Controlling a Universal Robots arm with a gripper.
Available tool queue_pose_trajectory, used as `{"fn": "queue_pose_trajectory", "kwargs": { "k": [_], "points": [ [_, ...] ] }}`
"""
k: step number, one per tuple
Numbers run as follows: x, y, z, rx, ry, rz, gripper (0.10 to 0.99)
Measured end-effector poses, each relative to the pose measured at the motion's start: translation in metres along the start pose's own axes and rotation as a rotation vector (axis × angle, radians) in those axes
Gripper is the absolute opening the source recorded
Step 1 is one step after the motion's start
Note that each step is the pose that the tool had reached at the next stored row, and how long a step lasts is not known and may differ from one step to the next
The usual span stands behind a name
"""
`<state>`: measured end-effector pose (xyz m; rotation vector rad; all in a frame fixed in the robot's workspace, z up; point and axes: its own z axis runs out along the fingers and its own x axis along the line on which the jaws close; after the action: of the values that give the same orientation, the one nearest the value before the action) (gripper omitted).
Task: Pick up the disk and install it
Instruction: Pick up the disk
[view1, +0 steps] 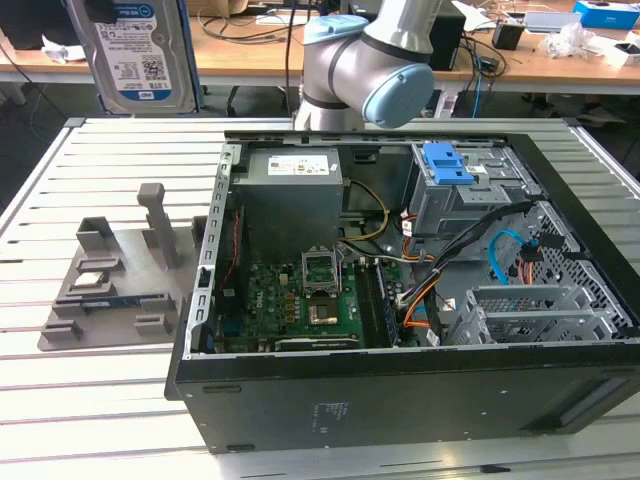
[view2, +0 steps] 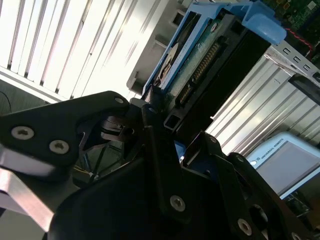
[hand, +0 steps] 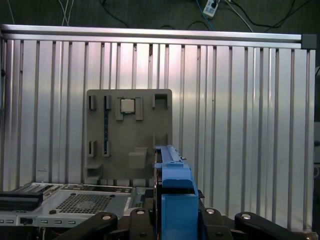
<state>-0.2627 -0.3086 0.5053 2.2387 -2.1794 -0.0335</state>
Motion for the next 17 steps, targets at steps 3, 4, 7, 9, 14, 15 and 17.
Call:
{"fn": "queue_pose_trajectory", "kwargs": {
  "k": [3, 4, 7, 9, 14, 15, 17],
  "points": [
    [0.0004, -0.0121, -0.0003, 0.000, 0.0000, 0.000, 0.365],
    [0.0004, -0.0153, -0.0004, 0.000, 0.0000, 0.000, 0.365],
    [0.0007, -0.0259, -0.0007, 0.000, 0.0000, 0.000, 0.365],
    [0.0010, -0.0344, -0.0010, 0.000, 0.0000, 0.000, 0.365],
    [0.0014, -0.0508, -0.0014, 0.000, 0.0000, 0.000, 0.365],
    [0.0015, -0.0538, -0.0015, 0.000, 0.0000, 0.000, 0.365],
    [0.0017, -0.0618, -0.0017, 0.000, 0.0000, 0.000, 0.365]
  ]
}}
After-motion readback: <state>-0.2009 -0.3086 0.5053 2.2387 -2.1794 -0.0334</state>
